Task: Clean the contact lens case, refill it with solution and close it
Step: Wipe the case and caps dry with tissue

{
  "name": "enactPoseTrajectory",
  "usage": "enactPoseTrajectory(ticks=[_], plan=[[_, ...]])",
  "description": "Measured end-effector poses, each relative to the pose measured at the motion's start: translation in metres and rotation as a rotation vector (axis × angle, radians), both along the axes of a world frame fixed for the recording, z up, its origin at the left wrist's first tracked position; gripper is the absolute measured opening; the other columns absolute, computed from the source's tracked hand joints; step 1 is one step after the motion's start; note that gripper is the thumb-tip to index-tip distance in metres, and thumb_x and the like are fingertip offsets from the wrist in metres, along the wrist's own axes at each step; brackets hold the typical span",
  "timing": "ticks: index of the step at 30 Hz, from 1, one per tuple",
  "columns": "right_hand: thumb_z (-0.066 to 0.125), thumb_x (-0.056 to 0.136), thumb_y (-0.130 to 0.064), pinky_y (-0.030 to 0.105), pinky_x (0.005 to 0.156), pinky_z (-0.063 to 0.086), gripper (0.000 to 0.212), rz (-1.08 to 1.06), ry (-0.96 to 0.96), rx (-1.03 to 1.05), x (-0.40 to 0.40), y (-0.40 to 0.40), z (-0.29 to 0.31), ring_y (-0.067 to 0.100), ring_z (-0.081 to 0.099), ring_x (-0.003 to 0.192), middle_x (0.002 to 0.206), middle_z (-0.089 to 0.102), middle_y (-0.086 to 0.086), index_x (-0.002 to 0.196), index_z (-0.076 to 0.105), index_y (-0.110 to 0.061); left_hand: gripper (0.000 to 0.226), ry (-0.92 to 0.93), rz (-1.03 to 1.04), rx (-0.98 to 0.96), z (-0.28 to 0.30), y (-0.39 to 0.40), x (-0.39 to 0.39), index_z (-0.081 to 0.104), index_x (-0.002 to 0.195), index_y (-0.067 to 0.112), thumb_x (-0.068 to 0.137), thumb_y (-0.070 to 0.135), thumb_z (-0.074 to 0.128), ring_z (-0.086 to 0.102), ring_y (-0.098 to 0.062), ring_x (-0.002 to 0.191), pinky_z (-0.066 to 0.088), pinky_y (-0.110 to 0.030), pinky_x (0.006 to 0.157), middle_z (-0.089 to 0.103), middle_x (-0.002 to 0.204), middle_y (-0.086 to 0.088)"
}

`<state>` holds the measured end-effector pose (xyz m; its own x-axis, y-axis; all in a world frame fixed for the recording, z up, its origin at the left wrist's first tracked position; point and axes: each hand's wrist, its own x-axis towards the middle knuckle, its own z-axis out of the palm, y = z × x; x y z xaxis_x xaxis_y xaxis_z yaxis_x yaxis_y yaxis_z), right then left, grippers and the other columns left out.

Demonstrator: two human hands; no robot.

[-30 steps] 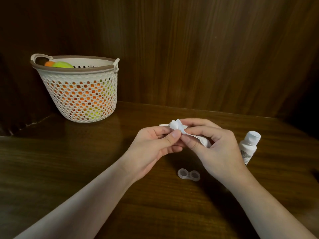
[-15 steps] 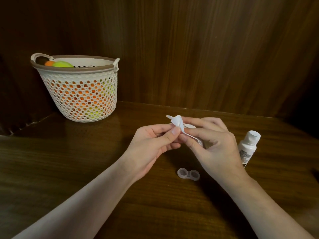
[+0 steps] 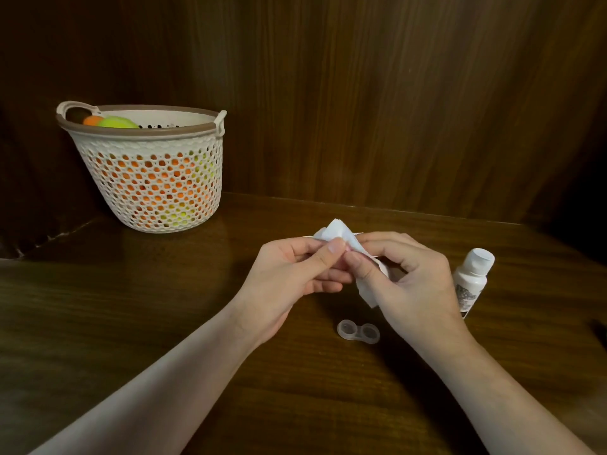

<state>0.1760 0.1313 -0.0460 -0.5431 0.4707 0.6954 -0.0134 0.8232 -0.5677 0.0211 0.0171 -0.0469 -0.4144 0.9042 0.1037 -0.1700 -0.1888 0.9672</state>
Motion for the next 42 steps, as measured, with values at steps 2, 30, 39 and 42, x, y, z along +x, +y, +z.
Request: enactPoseTrajectory(ticks=[2,30,39,42], plan=[[0.072,0.096,-0.035,0.011,0.090,0.054,0.016,0.031,0.027,-0.056,0.000,-0.002,0.001,-0.005,0.069,0.112,0.109,0.076,-0.029,0.110,0.078,-0.040,0.042,-0.004,0.025,-0.004,0.002,0.000,0.000,0.082,0.108,0.008,0.081,0.041,0.080,0.080,-0.021,0.089,0.064,-0.026,0.075,0.082,0.102,-0.014],[0.058,0.108,-0.015,0.015,0.123,0.029,0.053,0.171,-0.274,-0.080,-0.008,-0.011,-0.005,-0.013,0.031,0.152,0.162,0.044,-0.027,0.156,0.050,-0.037,0.047,-0.360,0.036,0.114,-0.005,0.003,-0.009,0.067,0.135,0.019,0.089,0.016,0.074,0.076,-0.020,0.117,0.063,-0.024,0.082,0.079,0.126,-0.006],[0.050,0.111,-0.029,0.040,0.131,0.030,0.049,0.122,-0.291,-0.028,-0.004,-0.005,-0.002,-0.013,0.025,0.154,0.158,0.043,-0.039,0.157,0.046,-0.046,0.047,-0.332,-0.059,0.086,-0.005,0.004,-0.008,0.070,0.135,0.013,0.089,0.022,0.075,0.074,-0.022,0.121,0.063,-0.031,0.093,0.078,0.130,-0.007],[0.049,0.111,-0.032,0.054,0.127,0.035,0.045,0.114,-0.245,-0.017,-0.004,-0.004,-0.001,-0.009,0.031,0.154,0.156,0.048,-0.037,0.154,0.053,-0.044,0.047,-0.324,-0.028,0.078,-0.003,0.004,-0.008,0.072,0.134,0.013,0.088,0.023,0.074,0.076,-0.020,0.118,0.063,-0.029,0.091,0.079,0.127,-0.007]])
